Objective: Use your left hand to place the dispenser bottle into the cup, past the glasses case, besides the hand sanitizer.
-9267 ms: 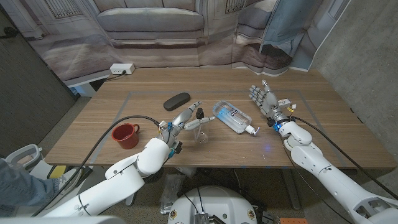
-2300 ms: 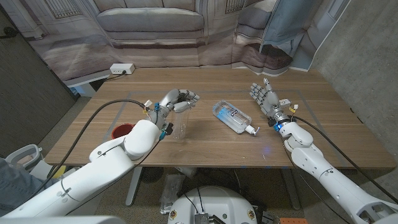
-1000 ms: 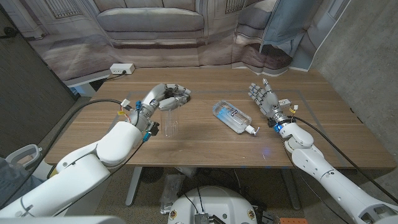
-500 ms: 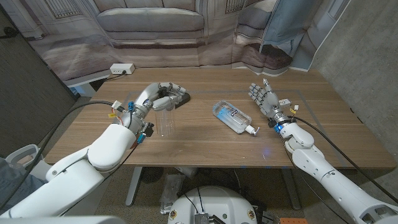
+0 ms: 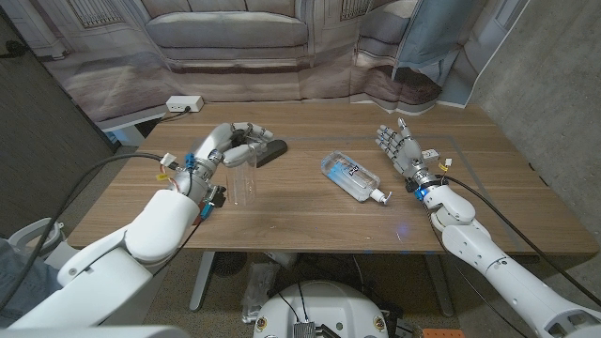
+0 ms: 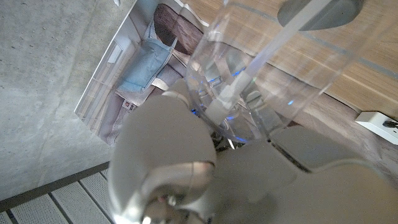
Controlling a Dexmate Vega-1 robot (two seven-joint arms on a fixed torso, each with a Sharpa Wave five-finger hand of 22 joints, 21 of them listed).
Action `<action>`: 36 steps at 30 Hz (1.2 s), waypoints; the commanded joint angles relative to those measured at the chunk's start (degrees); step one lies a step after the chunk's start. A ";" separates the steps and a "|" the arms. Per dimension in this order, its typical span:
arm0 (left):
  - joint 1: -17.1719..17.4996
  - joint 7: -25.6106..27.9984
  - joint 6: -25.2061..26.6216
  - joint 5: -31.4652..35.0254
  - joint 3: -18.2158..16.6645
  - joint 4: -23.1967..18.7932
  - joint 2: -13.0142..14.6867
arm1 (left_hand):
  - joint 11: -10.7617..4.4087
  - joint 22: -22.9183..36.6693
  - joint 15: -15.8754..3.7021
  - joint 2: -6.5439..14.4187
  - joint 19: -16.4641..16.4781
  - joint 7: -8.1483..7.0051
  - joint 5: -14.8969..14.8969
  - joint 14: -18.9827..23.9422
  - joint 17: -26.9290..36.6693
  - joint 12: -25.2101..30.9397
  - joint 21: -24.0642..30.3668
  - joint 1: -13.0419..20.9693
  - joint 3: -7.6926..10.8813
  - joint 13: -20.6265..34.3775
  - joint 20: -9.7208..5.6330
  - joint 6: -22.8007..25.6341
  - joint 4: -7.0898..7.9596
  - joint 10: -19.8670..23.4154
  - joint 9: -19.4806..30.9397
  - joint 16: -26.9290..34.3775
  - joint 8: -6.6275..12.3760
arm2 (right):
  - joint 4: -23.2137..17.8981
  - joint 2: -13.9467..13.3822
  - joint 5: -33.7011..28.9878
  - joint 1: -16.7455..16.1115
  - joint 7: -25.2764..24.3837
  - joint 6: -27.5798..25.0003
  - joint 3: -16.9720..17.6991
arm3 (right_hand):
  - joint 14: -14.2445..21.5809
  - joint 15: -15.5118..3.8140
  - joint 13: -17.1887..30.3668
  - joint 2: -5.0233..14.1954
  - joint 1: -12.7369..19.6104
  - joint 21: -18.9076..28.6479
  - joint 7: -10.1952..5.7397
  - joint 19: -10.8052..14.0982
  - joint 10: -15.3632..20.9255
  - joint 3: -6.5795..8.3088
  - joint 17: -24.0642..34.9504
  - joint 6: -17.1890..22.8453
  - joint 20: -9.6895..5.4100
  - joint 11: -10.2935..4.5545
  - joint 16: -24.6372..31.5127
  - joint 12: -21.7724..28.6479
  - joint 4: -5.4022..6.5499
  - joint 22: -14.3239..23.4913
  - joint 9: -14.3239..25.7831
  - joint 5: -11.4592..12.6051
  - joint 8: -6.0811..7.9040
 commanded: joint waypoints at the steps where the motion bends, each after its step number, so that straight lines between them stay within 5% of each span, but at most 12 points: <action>1: 4.90 0.79 -3.04 4.27 -3.50 -1.33 -4.58 | 0.13 0.13 -0.76 -0.04 0.05 -0.17 0.19 0.62 0.23 -0.14 0.67 -0.44 0.49 0.36 -0.24 0.53 -0.04 0.49 0.04 -0.01 0.28 | -0.05 -0.14 0.02 0.05 0.42 -0.10 -0.05 | 0.36 0.21 0.29 0.37 -0.03 -0.07 -0.17 0.26 0.34 -0.35 0.22 0.33 0.34 -0.05 0.32 0.25 -0.07 0.24 0.10 -0.07 0.22; 17: 9.36 -1.28 -9.97 6.36 -8.07 -0.71 -12.56 | 0.03 0.07 -1.10 -0.05 -0.03 -0.32 0.18 1.13 0.81 -0.26 1.58 -0.35 0.83 1.09 -0.71 0.91 -0.18 0.99 -0.18 0.16 0.38 | -0.53 -0.25 -0.35 0.27 0.10 -0.41 -0.29 | 0.34 0.22 0.29 0.43 -0.01 -0.07 -0.20 0.28 0.40 -0.42 0.21 0.33 0.36 0.06 0.30 0.27 -0.13 0.24 0.09 -0.06 0.22; 36: 9.46 -4.29 -9.05 6.45 -10.46 -0.54 -17.20 | -0.14 0.02 -1.36 -0.14 -0.38 -0.35 0.16 1.34 1.35 -0.39 2.36 -0.22 1.08 1.80 -0.91 1.55 -0.31 1.39 -0.36 0.22 0.59 | 1.04 0.45 -0.31 1.67 0.74 -0.97 -0.88 | 0.34 0.24 0.29 0.50 0.02 -0.07 -0.23 0.30 0.34 -0.49 0.20 0.31 0.32 -0.04 0.29 0.24 -0.18 0.24 0.09 -0.06 0.21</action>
